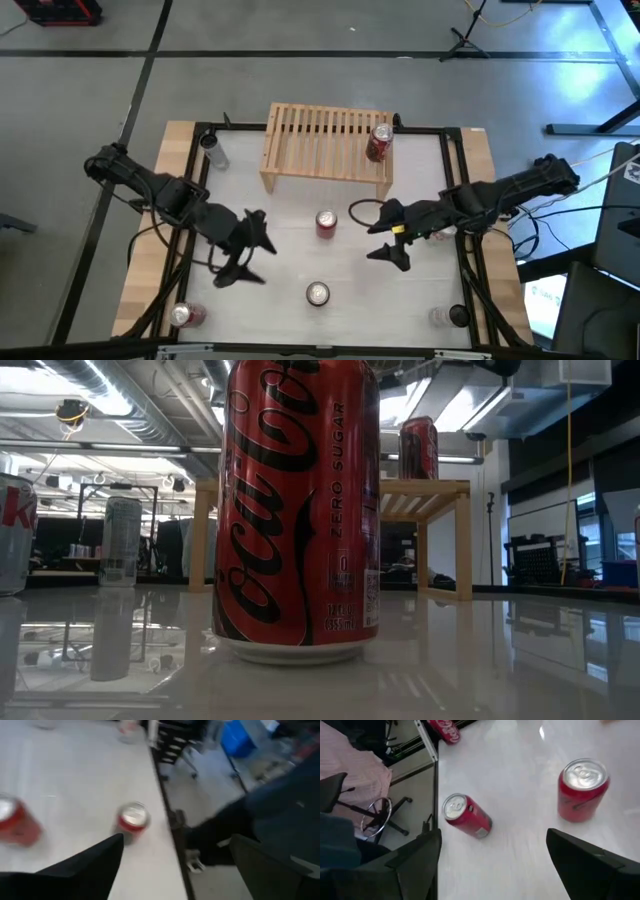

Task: Place canned beverage on shelf
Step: Put the red and white soda can on the shelf aligned with the other red and white soda can

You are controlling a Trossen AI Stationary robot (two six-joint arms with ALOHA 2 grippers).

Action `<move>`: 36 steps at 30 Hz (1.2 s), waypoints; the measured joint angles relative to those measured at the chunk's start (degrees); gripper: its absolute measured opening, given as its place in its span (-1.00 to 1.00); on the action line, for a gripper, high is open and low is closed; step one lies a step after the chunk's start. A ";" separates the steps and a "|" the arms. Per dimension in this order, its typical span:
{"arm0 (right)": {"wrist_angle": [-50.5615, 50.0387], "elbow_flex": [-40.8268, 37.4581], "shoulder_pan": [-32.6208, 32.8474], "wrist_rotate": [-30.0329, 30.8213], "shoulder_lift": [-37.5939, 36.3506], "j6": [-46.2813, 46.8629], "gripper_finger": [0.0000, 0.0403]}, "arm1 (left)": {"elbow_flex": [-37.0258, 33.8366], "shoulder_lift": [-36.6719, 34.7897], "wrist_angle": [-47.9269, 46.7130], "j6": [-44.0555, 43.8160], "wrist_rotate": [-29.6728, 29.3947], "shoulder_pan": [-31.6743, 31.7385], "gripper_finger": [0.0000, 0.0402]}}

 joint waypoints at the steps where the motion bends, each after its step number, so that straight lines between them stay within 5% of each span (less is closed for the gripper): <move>1: 0.02 0.00 -0.08 0.46 -0.02 0.34 0.76 | 0.00 0.00 0.08 -0.58 1.25 -0.05 0.85; 8: 0.04 0.00 -0.15 4.07 -0.11 0.57 0.76 | 0.09 0.45 4.37 -11.42 2.44 -1.59 0.89; 12: 0.02 0.02 -0.13 4.12 -0.11 0.57 0.76 | 0.02 0.58 -0.75 -18.73 3.41 -4.13 0.87; 22: -0.04 0.01 -0.13 7.10 -0.11 0.34 0.76 | 0.00 2.49 -23.53 -39.88 -1.65 -21.98 0.87; 31: -0.07 0.02 -0.13 8.86 -0.11 -0.78 0.76 | 0.00 6.53 -30.29 -56.31 -0.62 -33.19 0.87; 36: -0.09 0.00 -0.13 10.25 -0.11 -0.78 0.76 | 0.00 10.48 -30.42 -57.48 -0.76 -36.32 0.87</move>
